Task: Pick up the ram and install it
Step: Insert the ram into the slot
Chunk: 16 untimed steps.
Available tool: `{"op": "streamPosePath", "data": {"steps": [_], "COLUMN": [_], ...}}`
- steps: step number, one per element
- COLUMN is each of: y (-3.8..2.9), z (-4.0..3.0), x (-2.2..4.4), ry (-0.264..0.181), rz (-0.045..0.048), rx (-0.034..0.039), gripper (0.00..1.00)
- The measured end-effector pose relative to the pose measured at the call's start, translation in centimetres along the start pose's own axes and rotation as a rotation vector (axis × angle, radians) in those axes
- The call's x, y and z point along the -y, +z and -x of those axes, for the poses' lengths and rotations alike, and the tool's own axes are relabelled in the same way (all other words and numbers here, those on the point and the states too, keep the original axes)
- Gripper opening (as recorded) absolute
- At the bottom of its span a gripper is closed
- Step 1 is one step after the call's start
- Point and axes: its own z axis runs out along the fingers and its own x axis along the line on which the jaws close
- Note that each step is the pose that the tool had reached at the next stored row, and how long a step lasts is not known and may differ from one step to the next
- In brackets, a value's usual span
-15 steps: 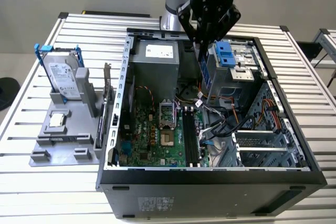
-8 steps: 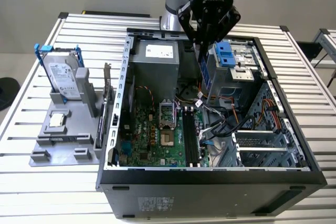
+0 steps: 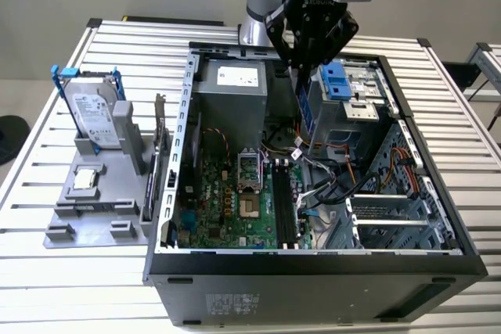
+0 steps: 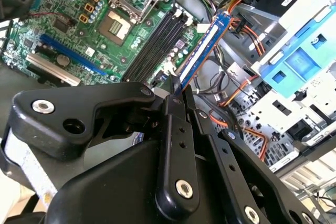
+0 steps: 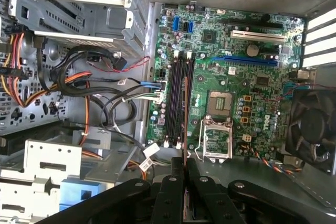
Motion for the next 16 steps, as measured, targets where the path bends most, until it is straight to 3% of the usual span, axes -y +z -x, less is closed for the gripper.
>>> {"op": "streamPosePath", "data": {"steps": [16], "y": [0.61], "z": [-0.13], "x": [0.00], "ry": [0.000], "rz": [0.0000], "rx": [0.0000], "gripper": [0.00]}}
